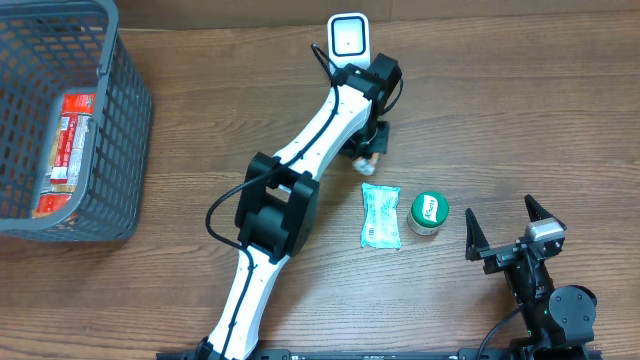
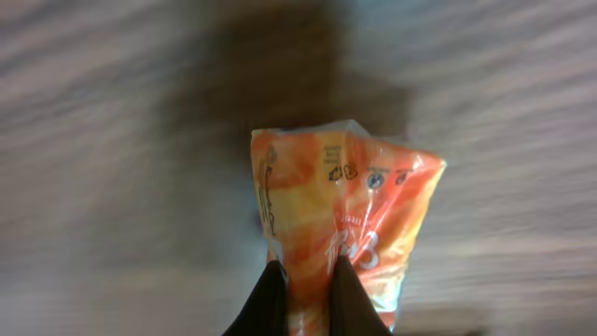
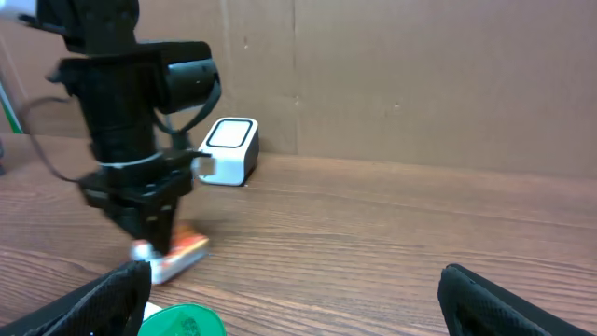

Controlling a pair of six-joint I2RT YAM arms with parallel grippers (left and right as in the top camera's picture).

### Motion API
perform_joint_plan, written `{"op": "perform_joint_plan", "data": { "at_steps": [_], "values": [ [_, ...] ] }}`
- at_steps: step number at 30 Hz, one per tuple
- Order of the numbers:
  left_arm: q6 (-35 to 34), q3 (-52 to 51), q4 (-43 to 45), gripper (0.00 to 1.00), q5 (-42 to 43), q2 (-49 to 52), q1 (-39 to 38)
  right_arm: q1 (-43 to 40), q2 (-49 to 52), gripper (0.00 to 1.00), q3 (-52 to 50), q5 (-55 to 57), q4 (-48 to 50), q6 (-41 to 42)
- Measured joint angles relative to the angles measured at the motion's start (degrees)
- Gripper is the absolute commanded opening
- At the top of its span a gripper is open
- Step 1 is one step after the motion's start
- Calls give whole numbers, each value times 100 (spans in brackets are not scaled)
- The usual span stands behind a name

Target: Scan the item barcode

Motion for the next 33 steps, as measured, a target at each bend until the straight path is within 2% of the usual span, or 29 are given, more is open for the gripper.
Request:
{"op": "perform_joint_plan", "data": {
  "at_steps": [7,14,16,17,18,19,20,21,24,26,33],
  "values": [
    [-356,-61,-1305,4,-708,-295,-4,0,0,100,0,0,0,0],
    [-811,-645,-1364,7,-815,-315,-4,0,0,100,0,-2,0,-2],
    [-927,-774,-1276,15,-817,-315,-4,2,0,100,0,-2,0,0],
    [-973,-822,-1237,24,-815,-315,-11,0,0,100,0,-2,0,2],
    [-1036,-876,-1182,44,-809,-315,-22,2,0,100,0,-2,-2,0],
    [-1082,-911,-1147,58,-800,-315,-33,2,0,100,0,-2,-2,2],
    [-1075,-935,-1141,62,-778,-315,-44,0,0,100,0,-2,0,-2],
    [-1082,-944,-1147,63,-752,-315,-68,0,0,100,0,-2,-4,-2],
    [-1062,-949,-1130,53,-590,-315,-81,0,0,100,0,0,-2,0],
    [-1012,-951,-1132,51,-461,-315,-79,2,0,100,0,-2,-4,0],
    [-988,-951,-1132,56,-267,-358,-9,0,0,100,0,0,0,0]
  ]
}}
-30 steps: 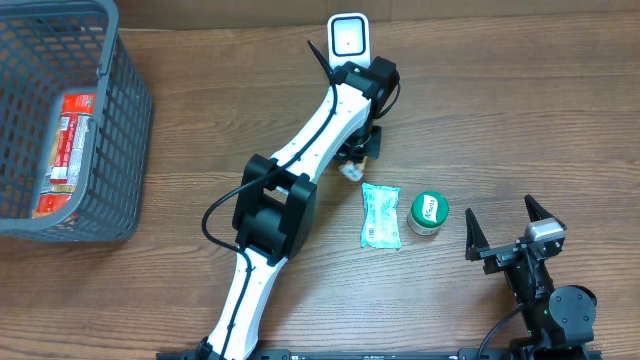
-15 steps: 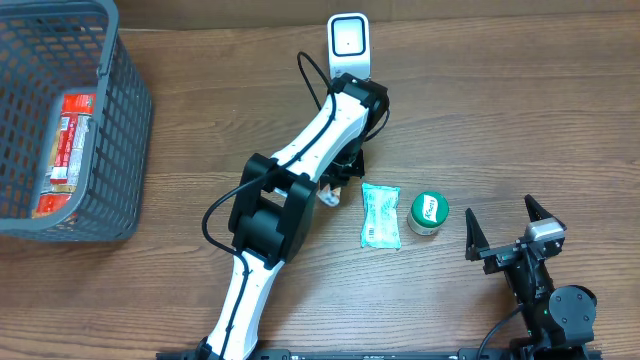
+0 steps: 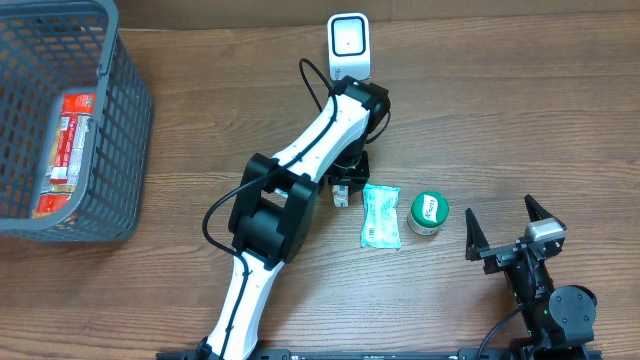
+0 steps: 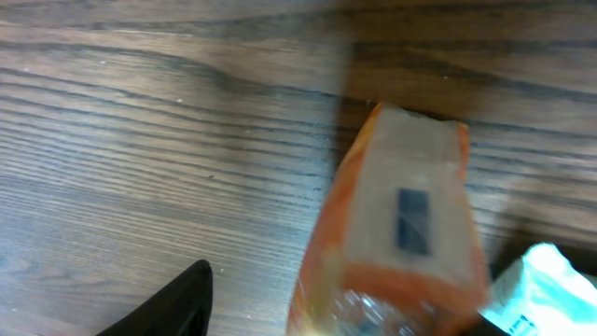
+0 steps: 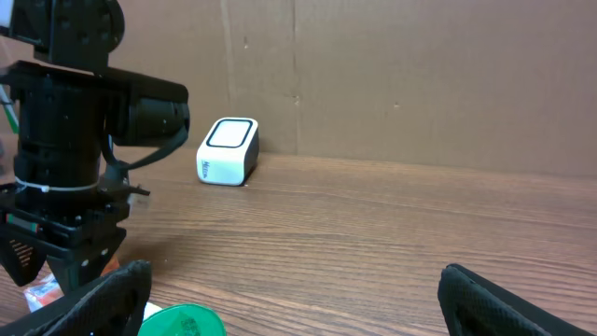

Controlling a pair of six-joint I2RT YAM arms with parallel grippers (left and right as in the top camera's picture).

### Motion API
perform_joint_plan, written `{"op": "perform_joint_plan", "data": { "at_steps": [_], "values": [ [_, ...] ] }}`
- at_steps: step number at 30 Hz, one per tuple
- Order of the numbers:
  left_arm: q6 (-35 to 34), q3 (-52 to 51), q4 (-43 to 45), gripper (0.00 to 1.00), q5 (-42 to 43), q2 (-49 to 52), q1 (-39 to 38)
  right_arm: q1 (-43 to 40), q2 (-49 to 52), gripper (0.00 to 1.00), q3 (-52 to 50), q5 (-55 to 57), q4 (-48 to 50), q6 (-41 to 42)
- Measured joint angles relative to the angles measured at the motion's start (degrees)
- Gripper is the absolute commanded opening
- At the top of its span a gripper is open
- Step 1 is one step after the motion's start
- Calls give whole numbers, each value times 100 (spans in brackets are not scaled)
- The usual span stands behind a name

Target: Scan the item barcode

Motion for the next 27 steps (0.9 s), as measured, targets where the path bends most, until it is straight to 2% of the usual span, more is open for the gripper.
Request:
{"op": "perform_joint_plan", "data": {
  "at_steps": [6,13,17,20,27],
  "values": [
    [2,0,0,57,22,-341,76,2,0,100,0,-2,-2,0],
    [22,0,146,64,42,-411,55,0,0,100,0,-2,-2,0],
    [46,0,227,63,66,-411,55,2,0,100,0,-2,-2,0],
    [249,0,437,62,275,-411,55,0,0,100,0,-2,0,0],
    [586,0,498,66,667,-411,44,0,0,100,0,0,-2,0]
  ]
}}
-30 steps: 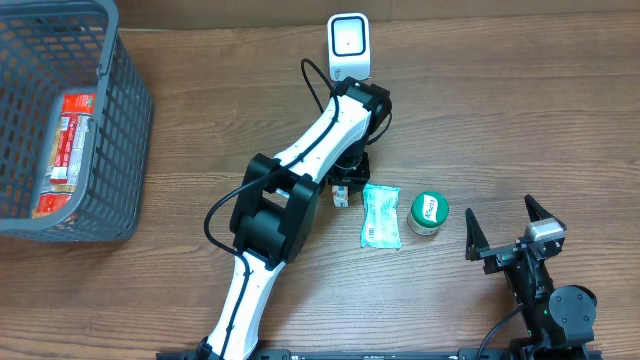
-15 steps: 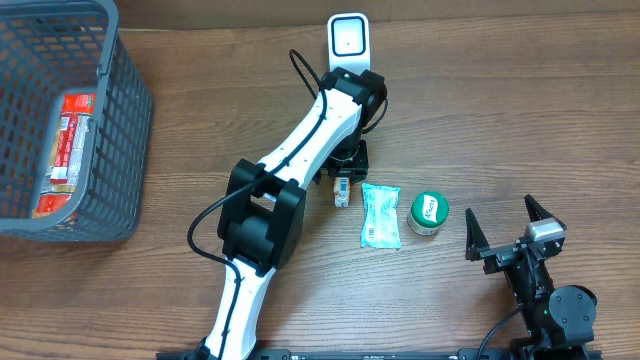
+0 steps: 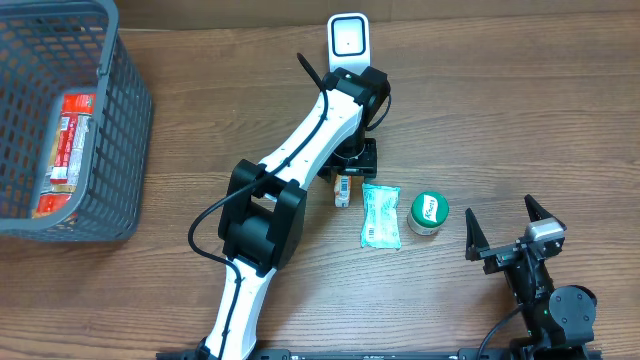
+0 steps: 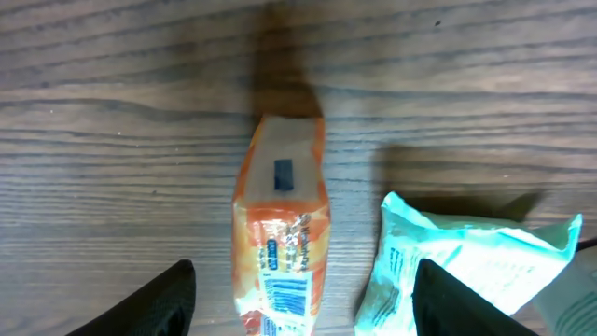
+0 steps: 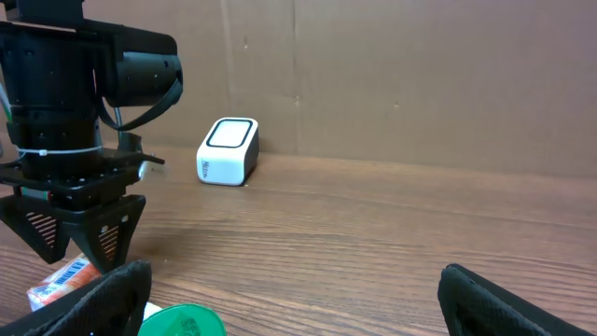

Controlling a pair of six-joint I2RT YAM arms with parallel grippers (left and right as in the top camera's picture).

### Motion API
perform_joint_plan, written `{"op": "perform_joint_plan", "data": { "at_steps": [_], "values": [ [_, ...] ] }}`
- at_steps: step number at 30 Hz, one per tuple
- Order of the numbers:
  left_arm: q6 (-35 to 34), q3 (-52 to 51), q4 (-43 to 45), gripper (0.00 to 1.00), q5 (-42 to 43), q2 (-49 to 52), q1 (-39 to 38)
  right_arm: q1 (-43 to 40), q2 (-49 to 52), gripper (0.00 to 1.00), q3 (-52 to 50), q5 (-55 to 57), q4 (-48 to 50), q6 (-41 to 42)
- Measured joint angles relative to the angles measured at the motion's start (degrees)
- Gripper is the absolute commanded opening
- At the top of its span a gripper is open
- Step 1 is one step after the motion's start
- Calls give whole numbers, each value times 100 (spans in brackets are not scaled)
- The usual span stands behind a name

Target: Scan the item barcode

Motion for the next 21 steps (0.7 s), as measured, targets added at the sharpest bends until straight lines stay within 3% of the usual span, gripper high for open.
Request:
{"op": "perform_joint_plan", "data": {
  "at_steps": [5,8,14,15,16,17,21],
  "values": [
    [0,-17,-35,69,-122,0,0,0,0,100,0,0,0,-2],
    [2,-118,7,100,-181,0,0,2,0,100,0,-2,2,2],
    [20,-660,492,100,-177,0,-20,0,0,100,0,-2,0,0],
    [20,-765,570,93,-173,0,-35,0,0,100,0,-2,2,2],
    [7,-863,621,76,-151,0,-46,2,0,100,0,0,0,0],
    [37,-909,645,67,-142,0,-61,2,0,100,0,-2,2,0],
    [87,-988,680,63,-131,0,-76,0,0,100,0,0,2,0]
  ]
}}
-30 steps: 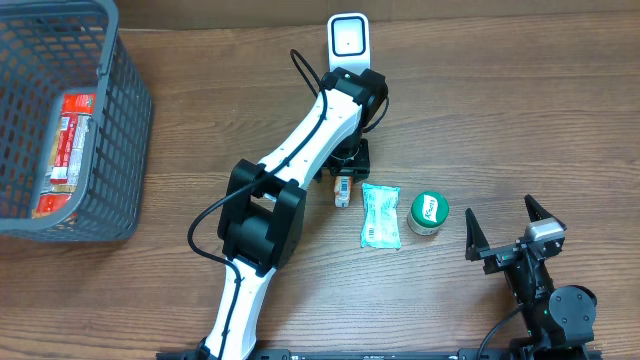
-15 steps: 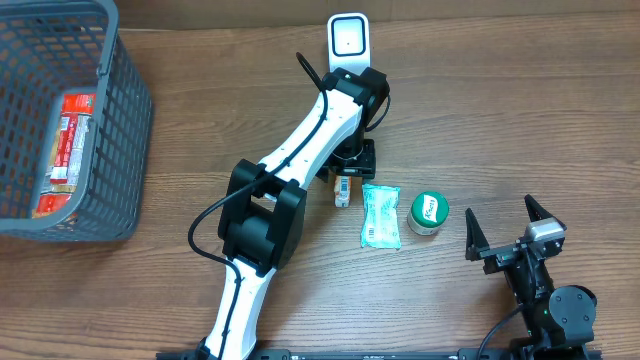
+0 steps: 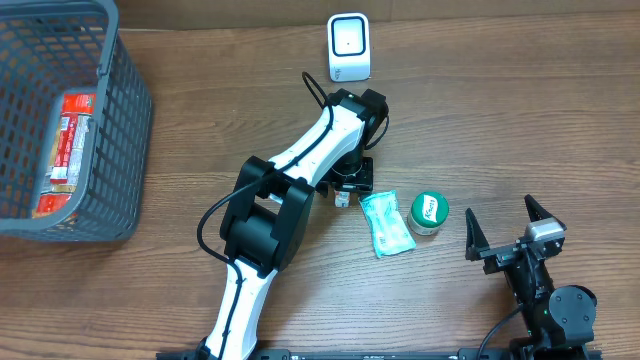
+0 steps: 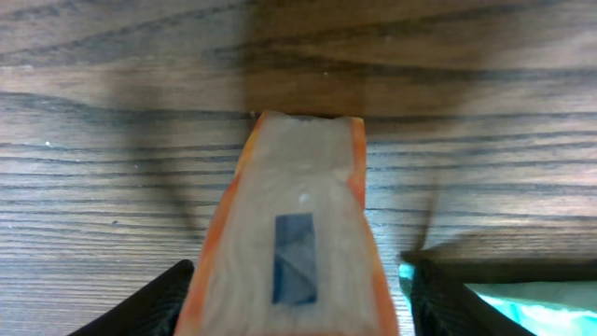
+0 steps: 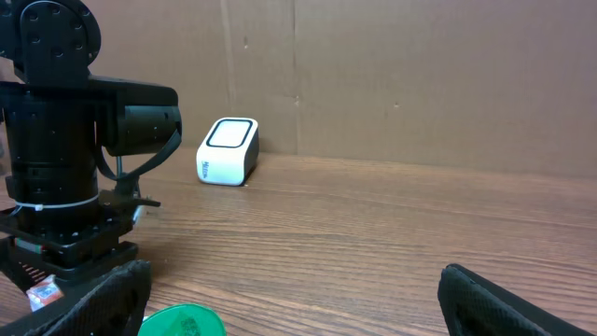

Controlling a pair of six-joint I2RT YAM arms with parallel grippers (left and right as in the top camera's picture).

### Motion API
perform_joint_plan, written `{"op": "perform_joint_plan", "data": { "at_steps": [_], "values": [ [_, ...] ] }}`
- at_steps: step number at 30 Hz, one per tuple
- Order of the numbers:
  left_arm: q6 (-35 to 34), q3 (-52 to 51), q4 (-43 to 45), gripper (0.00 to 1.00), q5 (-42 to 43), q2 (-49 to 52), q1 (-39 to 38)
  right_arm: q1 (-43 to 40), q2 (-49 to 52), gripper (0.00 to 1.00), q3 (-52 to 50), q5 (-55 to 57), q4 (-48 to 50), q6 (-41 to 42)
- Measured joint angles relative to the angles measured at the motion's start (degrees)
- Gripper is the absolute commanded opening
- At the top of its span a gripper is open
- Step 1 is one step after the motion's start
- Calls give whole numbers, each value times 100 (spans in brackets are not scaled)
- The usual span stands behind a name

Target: Scan the item barcode

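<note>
The orange snack packet (image 4: 298, 233) lies on the wood with its pale back seam up. My left gripper (image 4: 298, 289) is open and low over it, one black finger (image 4: 154, 303) on each side. From overhead the gripper (image 3: 350, 186) hides most of the packet (image 3: 342, 199). The white barcode scanner (image 3: 349, 46) stands at the far edge, also seen in the right wrist view as the scanner (image 5: 228, 151). My right gripper (image 3: 505, 234) rests open at the near right, holding nothing.
A teal packet (image 3: 387, 223) lies tilted right of the left gripper, with a green-lidded jar (image 3: 429, 212) beside it. A grey basket (image 3: 120, 150) with a red packet (image 3: 66, 150) inside stands at the far left. A cardboard wall (image 5: 373, 75) rises behind the scanner.
My left gripper, still open, has come down close around the orange packet. The teal packet has turned and shifted toward the near right. The right arm has not moved.
At first my left gripper was shut on the orange packet near the scanner. Then the packet was down on the table beside the teal packet, with the jaws open. The gripper then stood higher above it, and now straddles it low.
</note>
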Motion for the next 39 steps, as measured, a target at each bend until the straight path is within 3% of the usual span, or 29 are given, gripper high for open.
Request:
{"op": "perform_joint_plan", "data": {
  "at_steps": [6,11,15,20,24,25,26,28,35,39],
  "values": [
    [2,0,35,62,-2,0,0,0,0,100,0,-4,-4,2],
    [24,0,201,39,-13,0,0,2,0,100,0,-2,-2,0],
    [44,0,358,30,-79,0,2,0,0,100,0,-2,-4,0],
    [50,0,391,6,-129,0,2,0,0,100,0,-2,-7,0],
    [42,0,391,10,-133,0,2,0,0,100,0,-2,-2,0],
    [42,0,391,18,-133,0,2,0,0,100,0,-2,0,0],
    [57,0,389,32,-133,0,2,0,0,100,0,0,-4,-2],
    [37,0,393,43,-133,0,2,0,0,100,0,-2,-4,-2],
    [39,0,424,42,-136,0,2,0,0,100,0,-2,0,0],
    [35,0,743,30,-184,0,2,0,0,100,0,0,-2,0]
  ]
}}
